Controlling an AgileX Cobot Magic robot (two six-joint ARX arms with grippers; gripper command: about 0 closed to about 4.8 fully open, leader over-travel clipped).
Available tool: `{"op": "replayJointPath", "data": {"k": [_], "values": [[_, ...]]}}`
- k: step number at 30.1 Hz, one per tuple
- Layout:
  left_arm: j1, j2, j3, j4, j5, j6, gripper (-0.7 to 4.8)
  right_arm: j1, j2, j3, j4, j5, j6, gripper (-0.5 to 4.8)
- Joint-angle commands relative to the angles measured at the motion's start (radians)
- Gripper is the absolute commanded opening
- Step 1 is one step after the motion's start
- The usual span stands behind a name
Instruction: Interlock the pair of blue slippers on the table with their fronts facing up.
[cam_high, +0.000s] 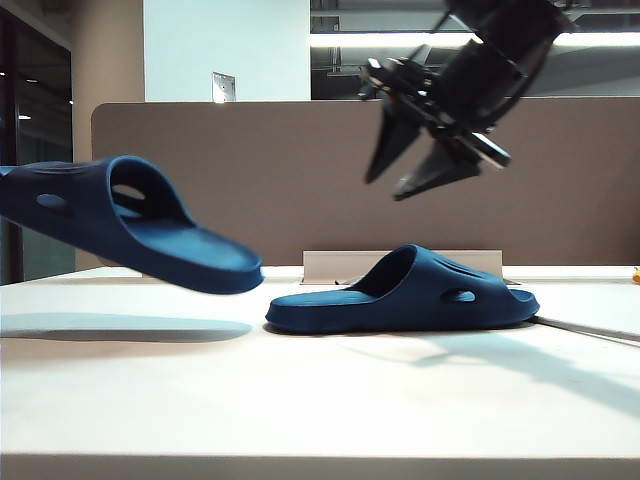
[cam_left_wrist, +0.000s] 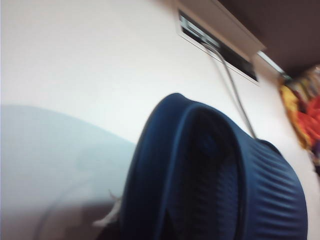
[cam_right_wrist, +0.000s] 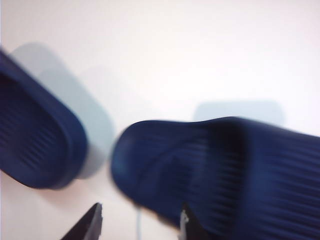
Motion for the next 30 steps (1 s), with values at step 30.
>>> {"op": "replayJointPath", "data": {"k": [30], "values": [[-0.025,-0.156,-0.166,0.261,-0.085,-0.167,-0.05,-0.389,0.043,-0.16,0.038,-0.224,0.017,2.04]]}}
